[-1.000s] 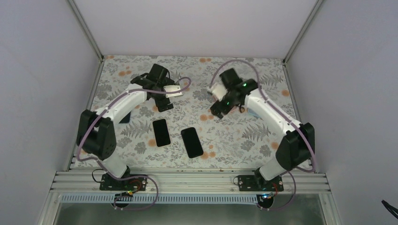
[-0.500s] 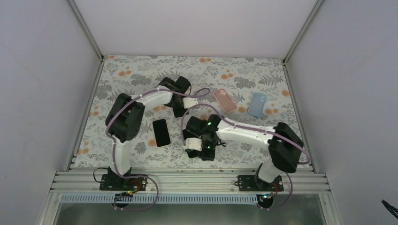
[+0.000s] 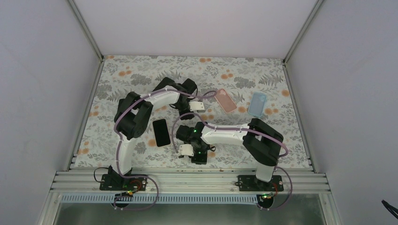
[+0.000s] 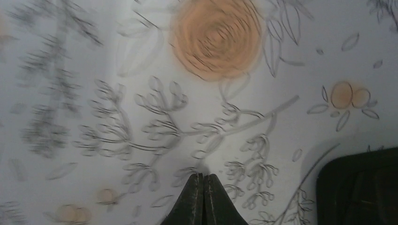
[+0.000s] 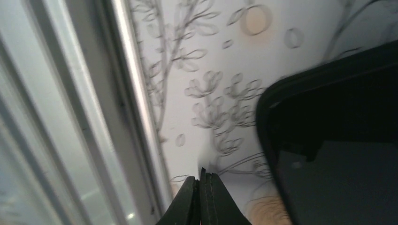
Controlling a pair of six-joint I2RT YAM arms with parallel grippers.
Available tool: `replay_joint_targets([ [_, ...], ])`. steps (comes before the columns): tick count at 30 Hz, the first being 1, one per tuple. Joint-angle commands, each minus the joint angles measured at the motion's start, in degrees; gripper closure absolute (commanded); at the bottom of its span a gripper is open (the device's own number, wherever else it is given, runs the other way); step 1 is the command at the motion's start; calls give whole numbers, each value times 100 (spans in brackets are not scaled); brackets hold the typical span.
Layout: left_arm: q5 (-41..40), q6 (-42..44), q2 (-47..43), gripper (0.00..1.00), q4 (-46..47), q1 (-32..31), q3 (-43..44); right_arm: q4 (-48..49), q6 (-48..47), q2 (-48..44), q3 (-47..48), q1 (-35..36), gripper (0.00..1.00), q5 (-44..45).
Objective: Take the phone out of the phone case
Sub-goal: Pick up the phone at the center of the board.
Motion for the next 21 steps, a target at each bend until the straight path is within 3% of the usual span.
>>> replay_joint_targets([
  [1, 251, 185, 105, 98, -195, -42, -328, 516, 102, 43, 10, 28, 96, 737],
  [6, 279, 187, 66, 98, -86, -42, -544, 765, 71, 61, 66, -32, 96, 833],
  [21, 903, 403, 765, 98, -860, -496, 161, 1058, -53, 795, 1117, -19, 96, 1175],
])
